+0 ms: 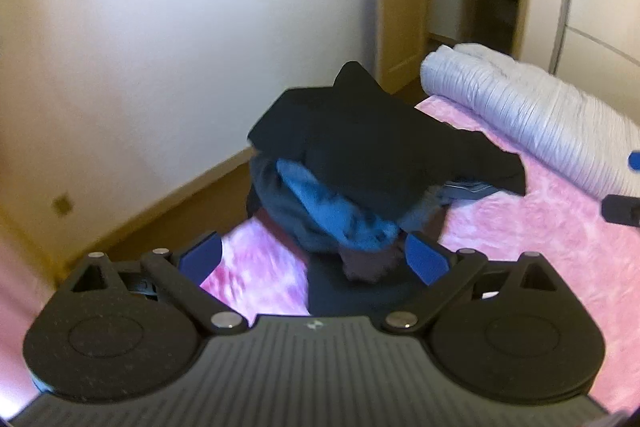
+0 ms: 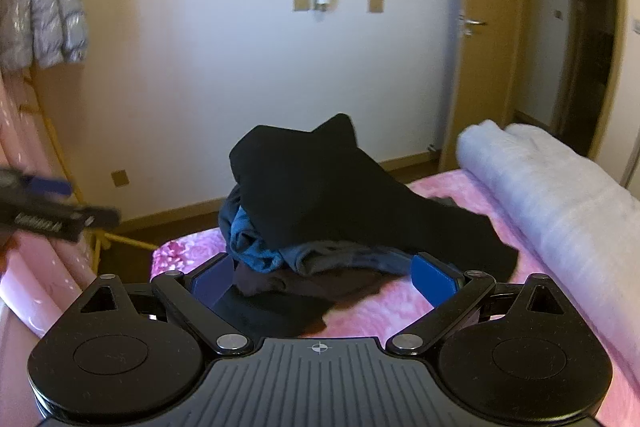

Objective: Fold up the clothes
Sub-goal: 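Grasp the black garment with both grippers and lift it off the pile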

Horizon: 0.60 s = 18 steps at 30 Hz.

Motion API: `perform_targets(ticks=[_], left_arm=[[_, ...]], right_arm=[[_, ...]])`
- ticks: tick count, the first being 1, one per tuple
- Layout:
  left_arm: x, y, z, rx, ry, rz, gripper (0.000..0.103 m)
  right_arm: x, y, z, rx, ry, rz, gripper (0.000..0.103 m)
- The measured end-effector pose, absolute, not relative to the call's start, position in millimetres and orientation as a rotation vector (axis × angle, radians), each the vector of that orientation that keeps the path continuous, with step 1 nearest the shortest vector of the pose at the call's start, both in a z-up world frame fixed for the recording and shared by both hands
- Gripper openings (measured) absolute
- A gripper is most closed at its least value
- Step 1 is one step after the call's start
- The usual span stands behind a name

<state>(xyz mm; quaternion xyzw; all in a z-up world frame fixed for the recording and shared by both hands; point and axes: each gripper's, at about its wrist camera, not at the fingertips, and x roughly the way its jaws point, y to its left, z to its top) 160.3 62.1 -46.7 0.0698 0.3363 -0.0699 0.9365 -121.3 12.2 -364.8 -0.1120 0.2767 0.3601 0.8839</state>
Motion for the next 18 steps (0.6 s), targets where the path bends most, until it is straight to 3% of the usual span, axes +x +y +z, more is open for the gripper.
perform_targets(ticks=[10,18], left_arm=[[395.1,120.7,-112.8,0.209,0.707,-0.420,0.097],[495.7,107.1,-145.5,0.341,0.706,-0.750,0.097]], right_arm=[[-13.5,155.3,-445.8,-0.452,0.616,0.785,0.098],[23.0,233.9,-518.8,-0.635,0.673,0.869,0.097]])
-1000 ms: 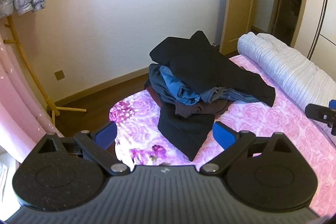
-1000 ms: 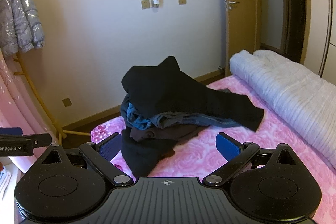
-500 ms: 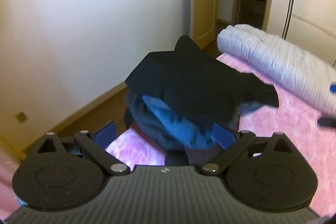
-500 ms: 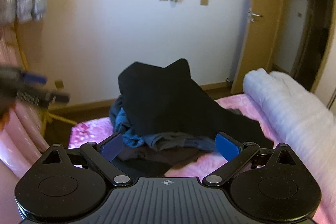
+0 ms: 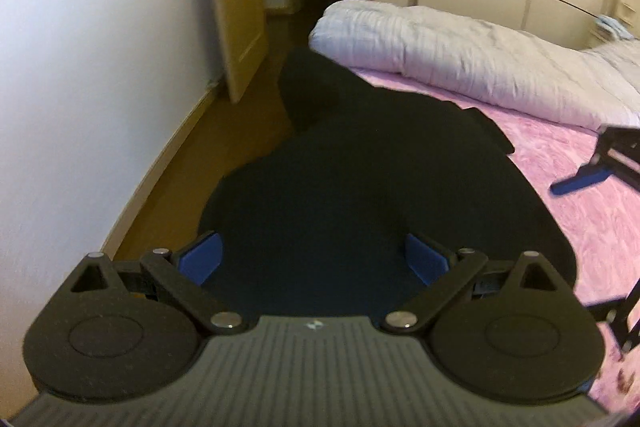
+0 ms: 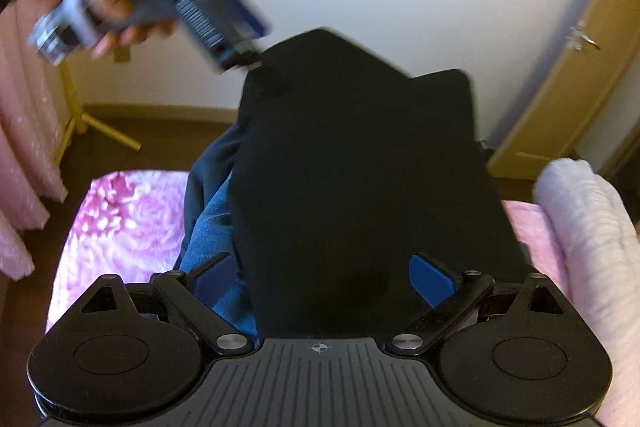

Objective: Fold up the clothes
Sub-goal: 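Grasp the black garment with both grippers and lift it off the pile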

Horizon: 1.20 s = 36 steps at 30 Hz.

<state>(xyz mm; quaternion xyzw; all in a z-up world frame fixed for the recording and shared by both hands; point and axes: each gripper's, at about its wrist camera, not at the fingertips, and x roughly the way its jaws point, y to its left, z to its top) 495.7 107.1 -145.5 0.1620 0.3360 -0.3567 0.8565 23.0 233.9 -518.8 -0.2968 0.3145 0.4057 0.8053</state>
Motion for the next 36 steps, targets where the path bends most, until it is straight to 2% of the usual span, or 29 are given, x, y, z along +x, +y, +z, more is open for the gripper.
perform_targets(ticks=[2,3,4,5,6,7,8,9,10,12,18,26,31,36], left_arm=[[507.3,102.4,-151.3,0.348,0.728,-0.823,0.096],[512.7,100.2,-154.5,0.351,0.743,-0.861,0.093],[517.4,97.5,-157.6,0.356,0.762,-0.890,0.088],[521.6,94.3,-160.5,0.360,0.787,-0.908,0.069],[525.0,91.0,-162.5,0.361,0.811,-0.921,0.048],[525.8,87.1,-162.9,0.359,0.826,-0.926,0.042],[523.5,83.8,-162.0,0.362,0.827,-0.936,0.029],[519.3,81.2,-159.3,0.369,0.821,-0.948,0.014],[514.7,78.7,-155.5,0.378,0.814,-0.958,0.008],[500.7,72.2,-142.8,0.373,0.783,-0.983,0.005],[446.9,42.8,-96.4,0.337,0.669,-1.075,0.004],[302.6,-74.5,-51.1,0.272,0.590,-1.351,0.003],[174.4,-176.9,-67.1,0.285,0.644,-1.546,0.002],[50.8,-285.6,-109.6,0.289,0.763,-1.635,0.002]], right_arm=[[29.8,248.2,-529.3,-0.669,0.677,0.876,0.096],[32.7,253.7,-532.7,-0.678,0.680,0.875,0.092],[36.6,256.8,-534.7,-0.678,0.690,0.870,0.080],[41.9,258.3,-534.8,-0.667,0.708,0.862,0.071],[46.2,257.3,-532.7,-0.651,0.725,0.858,0.054],[49.7,255.2,-529.6,-0.635,0.738,0.856,0.042],[53.2,253.2,-526.6,-0.619,0.751,0.855,0.034],[54.6,250.6,-522.8,-0.617,0.751,0.843,0.016],[55.9,246.2,-517.2,-0.607,0.751,0.832,0.009],[59.4,234.1,-503.5,-0.561,0.754,0.813,0.005],[39.2,168.0,-442.0,-0.415,0.672,0.693,0.003],[-30.3,25.1,-373.3,-0.399,0.611,0.445,0.002],[-91.1,-89.2,-364.7,-0.439,0.666,0.304,0.002],[-155.3,-216.8,-391.1,-0.409,0.759,0.208,0.002]])
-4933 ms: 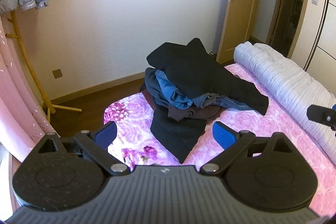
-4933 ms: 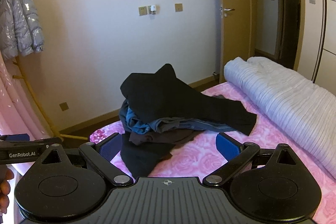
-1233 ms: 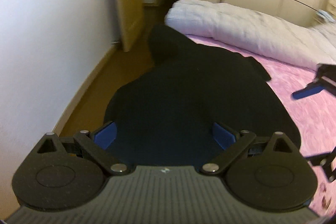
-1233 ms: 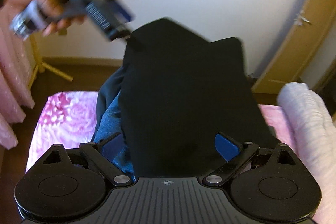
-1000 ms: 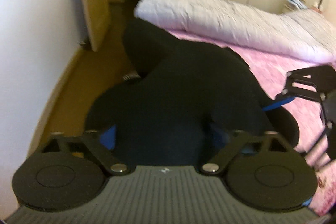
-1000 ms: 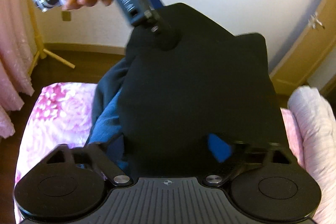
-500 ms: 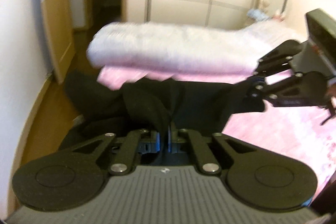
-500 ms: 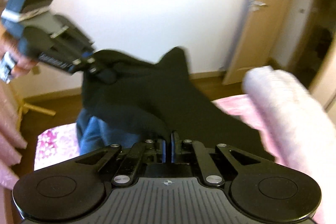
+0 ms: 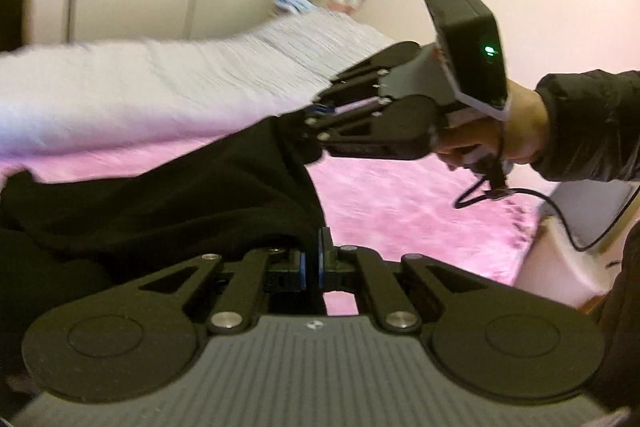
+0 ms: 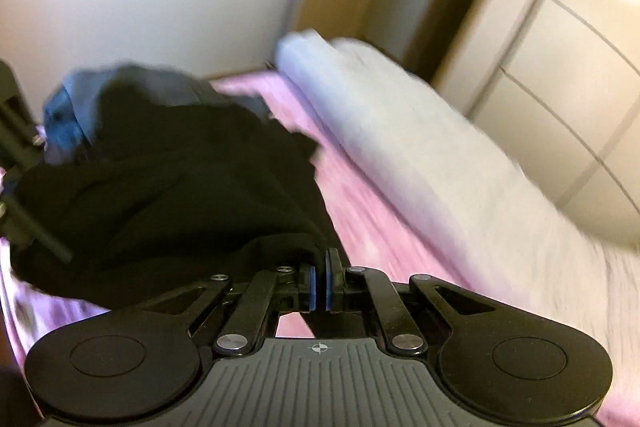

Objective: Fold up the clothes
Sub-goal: 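Grasp the black garment with both grippers and lift it off the pile, then carry the black garment onto open bedspread and lay it down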

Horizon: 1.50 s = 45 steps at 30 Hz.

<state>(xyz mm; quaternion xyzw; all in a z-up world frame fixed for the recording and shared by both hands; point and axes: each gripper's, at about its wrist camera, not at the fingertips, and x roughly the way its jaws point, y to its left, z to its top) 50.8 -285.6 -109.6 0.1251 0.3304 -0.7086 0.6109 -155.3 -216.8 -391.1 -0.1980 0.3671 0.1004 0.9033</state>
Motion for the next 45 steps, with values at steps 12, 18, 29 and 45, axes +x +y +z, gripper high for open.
perform_targets(ticks=[12,18,29,45], left_arm=[[-78.3,-407.8,-198.7,0.487,0.979,-1.586,0.046],[-49.5,-385.1,-227.6,0.762,0.912,-1.493,0.061],[-112.2,-472.4,-307.7,1.294,0.182,-1.880,0.076],[-14.5,-663.6,-262.1,1.107,0.504,-1.773,0.005]], right_arm=[[-195.6,-423.6,-487.1,-0.409,0.939,0.114,0.006],[-230.4,-450.9,-519.7,-0.349,0.993,-0.102,0.053],[-392.4,-436.6,-552.0,0.365,1.091,-0.379,0.066],[-384.3,-315.3,-599.6,0.841,1.000,-0.234,0.069]])
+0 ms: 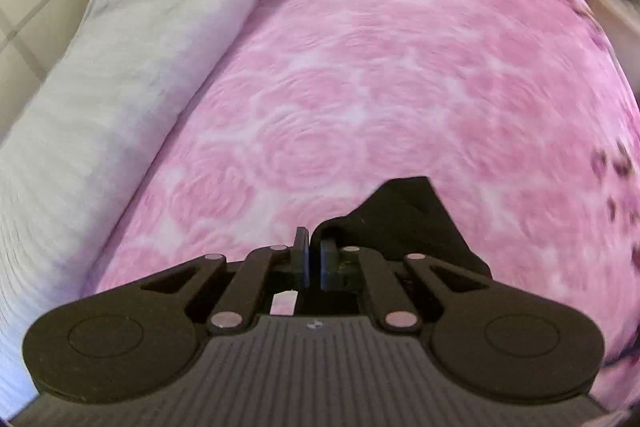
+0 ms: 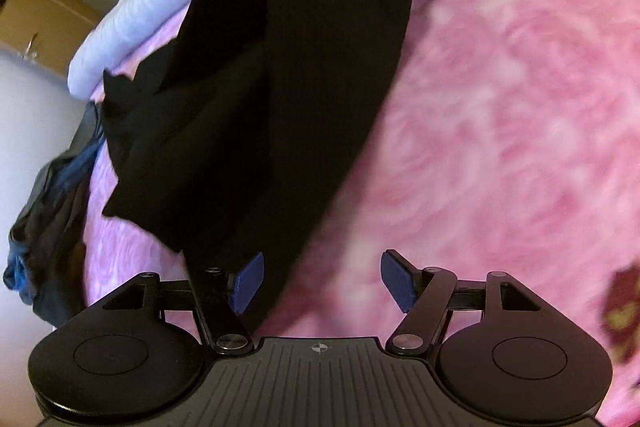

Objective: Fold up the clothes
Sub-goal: 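Carry the black garment onto open bedspread and lay it down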

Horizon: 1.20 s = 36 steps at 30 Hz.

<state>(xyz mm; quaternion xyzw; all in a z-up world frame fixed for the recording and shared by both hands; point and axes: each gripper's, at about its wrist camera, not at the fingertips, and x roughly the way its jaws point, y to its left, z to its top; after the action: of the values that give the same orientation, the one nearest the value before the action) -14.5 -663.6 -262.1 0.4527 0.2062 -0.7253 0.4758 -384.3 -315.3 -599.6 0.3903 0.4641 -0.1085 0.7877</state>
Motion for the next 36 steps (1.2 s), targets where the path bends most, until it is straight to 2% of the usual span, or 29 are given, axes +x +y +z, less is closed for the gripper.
perform_targets(ticks=[2,6,7,8,9,12,16,21,25,26,28,29,30,32,33,34,36], left_arm=[[-3.4,-666.8,-267.8,1.063,0.581,-1.752,0.005],[-2.9,-656.7,-270.6,1.026,0.592,-1.748,0.004],[-3.2,-654.5,-267.2,1.018,0.593,-1.757,0.004],[-4.6,-653.0,-264.6,1.015,0.585,-1.768,0.004],[-5.6,-651.6,-261.5,1.017,0.569,-1.777,0.004],[-1.8,-648.3,-246.2,1.003,0.535,-1.791,0.002],[14.8,-643.7,-209.2,0.939,0.511,-1.791,0.000],[28.0,-638.3,-164.6,0.865,0.487,-1.788,0.000],[21.7,-627.8,-166.4,0.842,0.528,-1.767,0.003],[17.5,-623.2,-173.3,0.853,0.544,-1.763,0.008],[2.8,-611.8,-193.7,0.929,0.527,-1.751,0.023],[-7.0,-605.1,-206.0,0.988,0.497,-1.747,0.035],[-17.4,-599.0,-218.9,1.050,0.464,-1.742,0.040],[-39.1,-588.5,-245.8,1.176,0.390,-1.740,0.042],[-50.0,-584.7,-259.6,1.237,0.348,-1.751,0.046],[-61.0,-580.9,-273.5,1.297,0.305,-1.760,0.049],[-84.6,-579.2,-298.0,1.422,0.180,-1.795,0.055]], right_arm=[[-380.5,-304.6,-605.6,0.879,1.003,-0.226,0.069],[-371.5,-287.1,-611.2,0.945,0.986,-0.211,0.069],[-368.8,-283.0,-612.1,0.928,0.994,-0.222,0.065],[-366.4,-283.3,-615.5,0.914,1.010,-0.243,0.051],[-367.5,-289.2,-617.2,0.923,1.027,-0.259,0.004],[-385.0,-318.6,-597.9,0.925,1.050,-0.277,0.003],[-435.6,-385.8,-521.6,0.767,1.062,-0.349,0.000],[-510.5,-493.6,-414.8,0.462,1.112,-0.601,0.000],[-534.2,-572.5,-364.4,0.361,1.064,-0.723,0.000],[-531.8,-581.4,-364.7,0.369,1.054,-0.703,0.000],[-511.3,-575.6,-383.5,0.390,1.045,-0.611,0.000],[-502.3,-566.8,-401.3,0.421,1.048,-0.539,0.000],[-495.0,-556.7,-422.2,0.458,1.062,-0.470,0.003],[-481.8,-535.4,-465.2,0.529,1.094,-0.343,0.021],[-481.0,-524.5,-484.3,0.569,1.106,-0.304,0.039],[-483.5,-513.3,-502.1,0.611,1.117,-0.280,0.050],[-490.8,-495.1,-535.0,0.706,1.130,-0.245,0.052]])
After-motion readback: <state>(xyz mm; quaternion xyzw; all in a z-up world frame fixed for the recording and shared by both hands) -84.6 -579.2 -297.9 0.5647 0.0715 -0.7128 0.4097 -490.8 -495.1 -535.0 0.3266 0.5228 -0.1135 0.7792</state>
